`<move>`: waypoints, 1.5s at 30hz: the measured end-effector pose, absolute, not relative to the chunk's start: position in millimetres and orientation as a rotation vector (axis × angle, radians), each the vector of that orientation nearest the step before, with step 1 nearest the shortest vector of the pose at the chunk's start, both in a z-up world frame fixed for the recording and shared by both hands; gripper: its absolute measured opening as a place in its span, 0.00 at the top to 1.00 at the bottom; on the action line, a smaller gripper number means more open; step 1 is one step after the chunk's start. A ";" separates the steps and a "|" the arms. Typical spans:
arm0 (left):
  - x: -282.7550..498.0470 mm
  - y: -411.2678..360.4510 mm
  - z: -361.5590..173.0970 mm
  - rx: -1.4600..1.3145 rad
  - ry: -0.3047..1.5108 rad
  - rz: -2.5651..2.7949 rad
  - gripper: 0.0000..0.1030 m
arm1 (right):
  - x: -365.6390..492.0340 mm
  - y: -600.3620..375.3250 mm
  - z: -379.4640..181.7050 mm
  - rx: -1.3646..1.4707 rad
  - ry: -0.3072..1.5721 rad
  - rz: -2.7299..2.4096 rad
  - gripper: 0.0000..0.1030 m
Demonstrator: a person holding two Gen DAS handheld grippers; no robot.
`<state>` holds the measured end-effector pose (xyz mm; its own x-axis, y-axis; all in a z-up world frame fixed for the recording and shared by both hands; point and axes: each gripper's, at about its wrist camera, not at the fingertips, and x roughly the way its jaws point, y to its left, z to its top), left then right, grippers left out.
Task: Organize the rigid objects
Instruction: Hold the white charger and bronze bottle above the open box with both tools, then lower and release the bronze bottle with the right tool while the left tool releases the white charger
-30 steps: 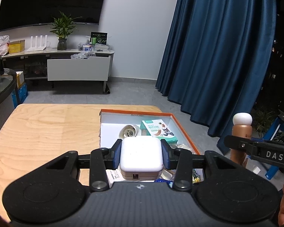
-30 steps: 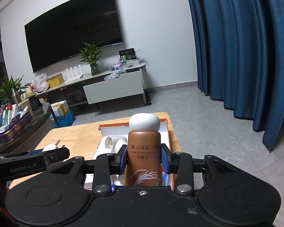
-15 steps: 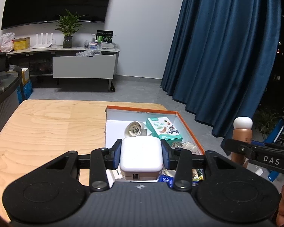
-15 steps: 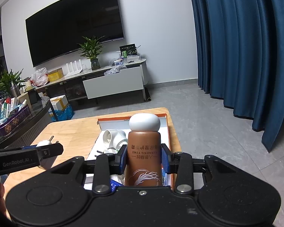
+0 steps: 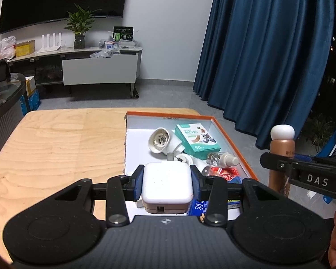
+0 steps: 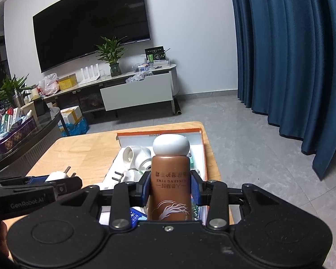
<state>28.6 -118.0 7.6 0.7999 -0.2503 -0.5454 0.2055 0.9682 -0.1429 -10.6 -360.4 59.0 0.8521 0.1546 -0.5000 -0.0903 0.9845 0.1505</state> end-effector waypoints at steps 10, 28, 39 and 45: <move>33.8 -115.0 -0.9 -0.081 0.630 -0.246 0.59 | -1.0 -361.4 51.7 0.106 0.563 0.129 0.56; 51.2 -115.4 -34.6 -0.067 0.726 -0.269 0.59 | 16.3 -355.6 27.8 0.106 0.619 0.134 0.31; 55.9 -114.4 -46.8 -0.070 0.759 -0.289 0.43 | -1.2 -367.3 37.5 0.155 0.573 0.146 0.28; 43.1 -113.5 -19.6 -0.057 0.716 -0.246 0.19 | -17.5 -368.9 49.9 0.157 0.543 0.138 0.23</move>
<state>43.1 -113.5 -19.6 0.7267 -0.2419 -0.6429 0.2033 0.9698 -0.1352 -17.5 -368.9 49.9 0.8472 0.1719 -0.5027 -0.0890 0.9788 0.1846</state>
